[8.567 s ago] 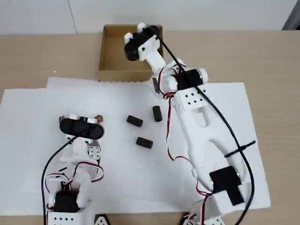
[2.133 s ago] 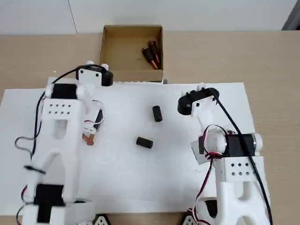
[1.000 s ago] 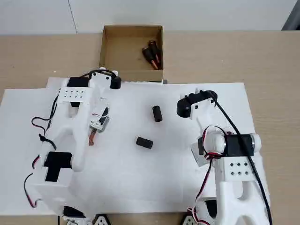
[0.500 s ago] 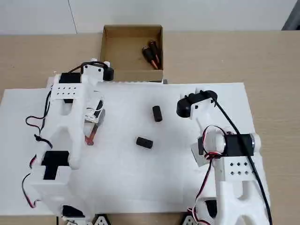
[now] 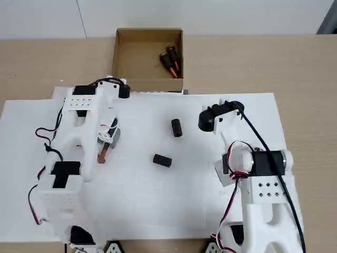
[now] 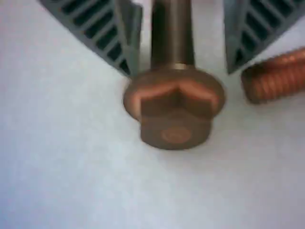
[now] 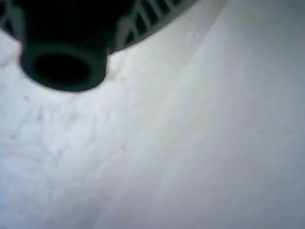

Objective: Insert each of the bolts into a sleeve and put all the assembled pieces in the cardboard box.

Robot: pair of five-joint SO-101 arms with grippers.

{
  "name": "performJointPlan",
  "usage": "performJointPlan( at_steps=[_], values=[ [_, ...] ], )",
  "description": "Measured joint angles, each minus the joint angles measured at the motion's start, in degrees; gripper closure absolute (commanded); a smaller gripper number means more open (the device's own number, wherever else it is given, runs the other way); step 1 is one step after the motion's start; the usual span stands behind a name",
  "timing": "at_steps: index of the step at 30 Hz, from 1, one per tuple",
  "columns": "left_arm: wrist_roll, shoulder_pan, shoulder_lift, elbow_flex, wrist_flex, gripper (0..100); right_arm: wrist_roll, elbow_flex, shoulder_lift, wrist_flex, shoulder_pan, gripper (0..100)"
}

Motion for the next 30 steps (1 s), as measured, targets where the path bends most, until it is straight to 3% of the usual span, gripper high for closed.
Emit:
performJointPlan(
  at_steps=[8,13,19,30],
  values=[
    [0.0,0.0,1.6,-0.4,-1.3,89,0.0,0.0,0.0,0.0,0.0,99.5],
    [0.0,0.4,2.5,-0.4,-2.1,99,0.0,0.0,0.0,0.0,0.0,99.5],
    [0.3,1.9,2.6,-0.7,-2.1,100,0.0,0.0,0.0,0.0,0.0,99.5],
    [2.7,7.0,-1.1,-10.4,6.2,100,0.0,-3.9,0.0,0.8,0.0,99.5]
  ],
)
